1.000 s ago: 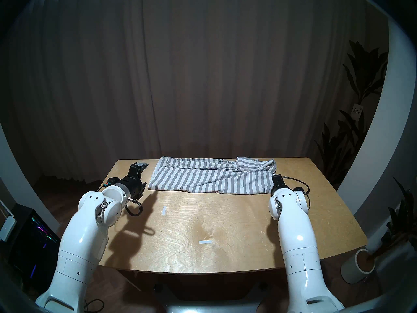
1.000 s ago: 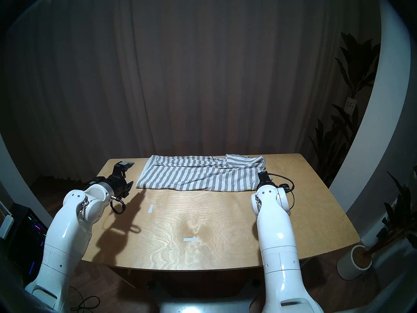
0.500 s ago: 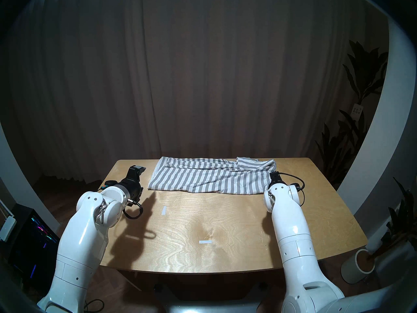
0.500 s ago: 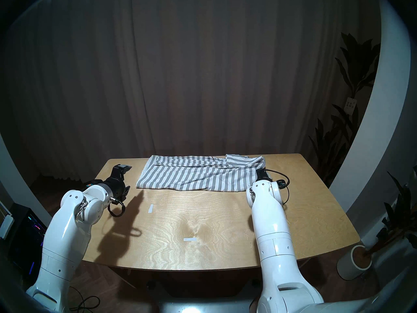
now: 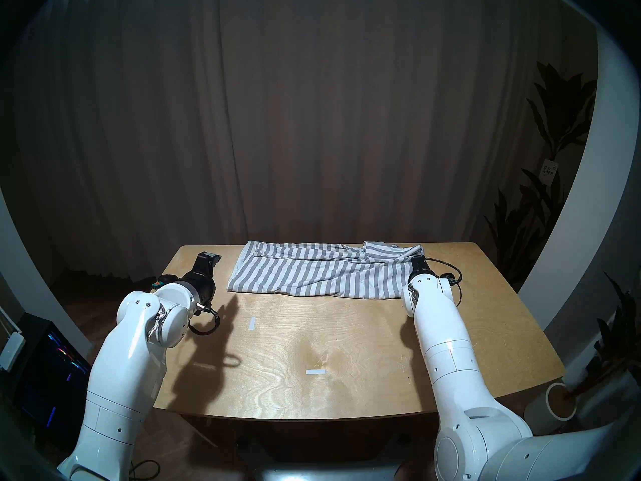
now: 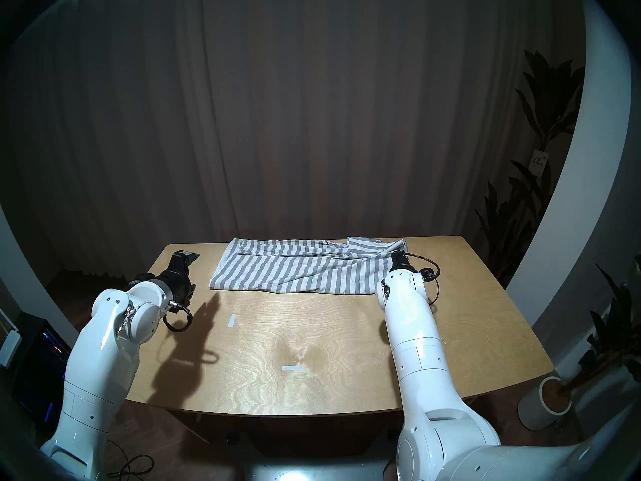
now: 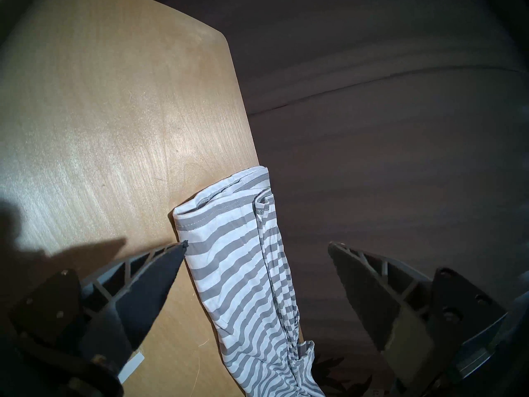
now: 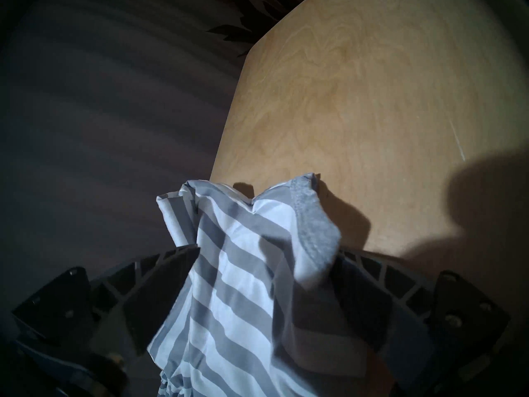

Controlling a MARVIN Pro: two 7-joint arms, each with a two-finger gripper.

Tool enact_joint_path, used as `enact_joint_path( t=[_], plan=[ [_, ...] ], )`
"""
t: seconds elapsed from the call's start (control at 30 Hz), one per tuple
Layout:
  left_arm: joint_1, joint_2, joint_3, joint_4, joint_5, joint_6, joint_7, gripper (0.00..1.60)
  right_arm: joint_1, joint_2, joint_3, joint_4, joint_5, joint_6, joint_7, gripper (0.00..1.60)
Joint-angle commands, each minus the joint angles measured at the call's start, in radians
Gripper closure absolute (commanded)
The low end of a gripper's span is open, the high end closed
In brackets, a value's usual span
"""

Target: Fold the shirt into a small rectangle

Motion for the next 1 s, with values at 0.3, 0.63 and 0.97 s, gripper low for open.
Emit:
enact_joint_path(
  t=[0.3, 0.63, 0.97],
  plan=[
    [-0.02, -0.008, 0.019, -0.032, 0.032, -0.029, 0.014, 0.0, 0.072, -0.001, -0.01, 0.207, 0.005, -0.001, 0.073, 0.03],
    [-0.023, -0.014, 0.02, -0.028, 0.036, -0.042, 0.017, 0.0, 0.121, 0.008, -0.032, 0.308, -0.015, -0.006, 0.116, 0.81],
    [-0.012, -0.018, 0.013, -0.037, 0.035, -0.054, 0.015, 0.0, 0.168, 0.014, -0.038, 0.394, -0.02, -0.031, 0.156, 1.6]
  ],
)
